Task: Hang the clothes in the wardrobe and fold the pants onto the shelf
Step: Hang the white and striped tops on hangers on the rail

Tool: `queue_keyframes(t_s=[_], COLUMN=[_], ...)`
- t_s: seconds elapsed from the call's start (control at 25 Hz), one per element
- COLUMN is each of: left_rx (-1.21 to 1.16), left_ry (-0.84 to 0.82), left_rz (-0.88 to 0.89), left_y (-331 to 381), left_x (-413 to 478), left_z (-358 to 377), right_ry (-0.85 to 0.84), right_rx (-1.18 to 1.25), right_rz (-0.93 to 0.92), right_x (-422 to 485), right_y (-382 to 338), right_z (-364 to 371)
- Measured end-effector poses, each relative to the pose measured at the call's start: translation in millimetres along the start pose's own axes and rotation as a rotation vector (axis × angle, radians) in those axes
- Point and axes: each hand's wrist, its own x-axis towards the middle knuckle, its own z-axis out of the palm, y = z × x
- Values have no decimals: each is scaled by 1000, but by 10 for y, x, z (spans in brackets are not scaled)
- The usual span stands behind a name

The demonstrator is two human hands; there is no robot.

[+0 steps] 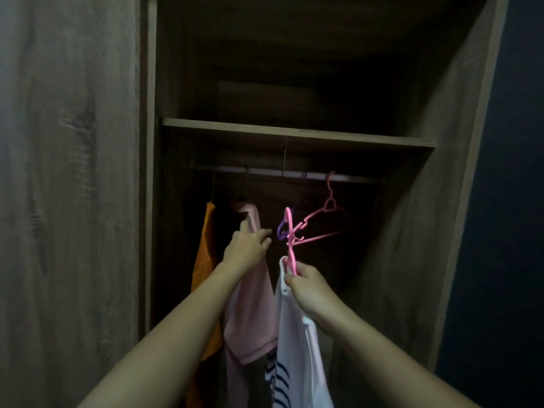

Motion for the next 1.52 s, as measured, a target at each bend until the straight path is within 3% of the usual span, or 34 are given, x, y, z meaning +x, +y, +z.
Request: queue_keyframes(t_s=[0.08,0.2,0.36,0.48,0.8,0.88,1.04,1.24,1.4,1.44,1.52], left_rx=[34,-69,-208,-220,-281,-283,-296,-314,-251,-212,-177], left_ry=[29,205,268,213,206,224,178,209,134,136,333], left_rz=[-94,-286,-294,-287,-175,-183,-152,-167,-230,-263,-254], left_y=[-153,-460,-704,-766,-784,-833,-874,-863,-715,-653,-501], left_x=[152,204,255,311,342,353,373,377,367,367,377], left_z=[87,105,107,112,79,67,62,104,73,43,-29], right_ry=[-24,-32,-47,11,30,-9,-86,-54,-42,-22,29], right_rx=[-9,16,35,10,-47,-216,-290,-459,-343,-458,-614], right_rz=[-3,-26,-74,-78,-3,-25,-13,-70,-101,-165,-221], right_x=[172,469,883,1222,2179,2316,2527,2646,2622,2630,2515], right_y=[31,56,-121,-387,-929,-1000,-964,-718,-645,-630,-650], right_z=[-4,35,311,434,217,214,280,514,464,413,281])
